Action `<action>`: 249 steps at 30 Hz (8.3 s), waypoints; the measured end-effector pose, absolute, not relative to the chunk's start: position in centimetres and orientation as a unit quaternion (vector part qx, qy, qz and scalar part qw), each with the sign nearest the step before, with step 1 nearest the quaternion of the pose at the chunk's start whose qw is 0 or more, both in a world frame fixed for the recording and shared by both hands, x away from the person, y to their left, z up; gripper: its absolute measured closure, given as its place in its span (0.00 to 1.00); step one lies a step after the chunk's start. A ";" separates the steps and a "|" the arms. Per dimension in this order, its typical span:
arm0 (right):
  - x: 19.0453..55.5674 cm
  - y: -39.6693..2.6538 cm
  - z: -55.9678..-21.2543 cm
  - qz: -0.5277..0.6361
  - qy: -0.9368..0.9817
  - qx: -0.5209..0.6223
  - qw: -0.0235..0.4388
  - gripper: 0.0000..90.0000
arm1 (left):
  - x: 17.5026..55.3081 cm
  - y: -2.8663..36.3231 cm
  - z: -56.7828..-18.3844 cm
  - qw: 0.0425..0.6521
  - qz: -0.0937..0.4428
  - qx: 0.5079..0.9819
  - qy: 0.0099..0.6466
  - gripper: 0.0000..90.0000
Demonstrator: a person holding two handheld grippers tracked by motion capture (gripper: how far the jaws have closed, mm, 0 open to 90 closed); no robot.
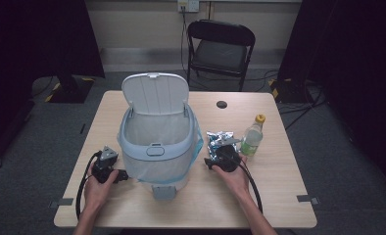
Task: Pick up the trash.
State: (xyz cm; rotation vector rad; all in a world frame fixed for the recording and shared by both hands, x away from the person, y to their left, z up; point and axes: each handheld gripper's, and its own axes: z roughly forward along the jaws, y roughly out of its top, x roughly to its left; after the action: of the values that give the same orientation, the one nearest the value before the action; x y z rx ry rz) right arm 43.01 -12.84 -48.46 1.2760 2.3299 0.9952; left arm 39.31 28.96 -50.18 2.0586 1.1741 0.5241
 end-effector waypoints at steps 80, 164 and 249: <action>42.1 -18.4 -41.0 0.515 0.722 0.436 0.153 1.00 | 39.3 29.0 -50.2 0.350 0.202 0.795 0.453 0.16; 35.7 -12.3 -24.3 0.690 0.664 0.241 0.162 1.00 | 39.3 28.9 -50.2 0.349 0.203 0.794 0.455 0.16; 40.2 -10.3 -27.0 0.615 0.730 0.268 0.128 0.75 | 39.3 28.9 -50.2 0.349 0.203 0.794 0.455 0.16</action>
State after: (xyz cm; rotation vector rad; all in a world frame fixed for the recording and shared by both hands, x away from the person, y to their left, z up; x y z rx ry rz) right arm 40.21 -10.26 -27.01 0.7808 2.1244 1.7897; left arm 39.31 28.92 -50.18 2.0578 1.1780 0.5254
